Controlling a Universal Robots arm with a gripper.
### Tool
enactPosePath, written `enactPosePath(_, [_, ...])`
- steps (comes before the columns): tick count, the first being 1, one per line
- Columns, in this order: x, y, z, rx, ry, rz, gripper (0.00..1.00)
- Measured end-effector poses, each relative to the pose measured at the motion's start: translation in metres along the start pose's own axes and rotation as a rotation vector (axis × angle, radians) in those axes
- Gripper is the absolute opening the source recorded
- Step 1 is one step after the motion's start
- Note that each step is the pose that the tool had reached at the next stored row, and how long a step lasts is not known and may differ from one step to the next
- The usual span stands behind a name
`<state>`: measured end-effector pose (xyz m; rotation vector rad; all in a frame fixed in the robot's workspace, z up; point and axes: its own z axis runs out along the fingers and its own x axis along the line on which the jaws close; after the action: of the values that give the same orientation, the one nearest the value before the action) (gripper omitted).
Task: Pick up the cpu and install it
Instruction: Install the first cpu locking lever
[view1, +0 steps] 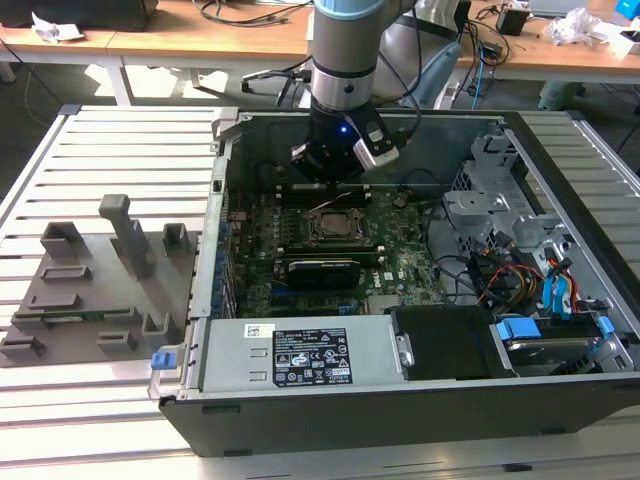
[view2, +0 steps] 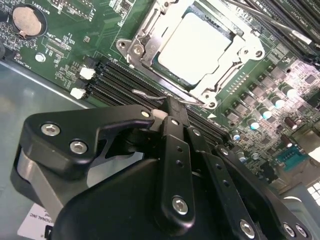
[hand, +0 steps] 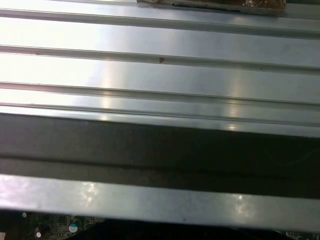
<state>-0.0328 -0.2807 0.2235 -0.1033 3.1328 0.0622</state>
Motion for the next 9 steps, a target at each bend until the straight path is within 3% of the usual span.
enactPosePath(9, [-0.0052, -0.0006, 0.0042, 0.0020, 0.0004, 0.000, 0.11])
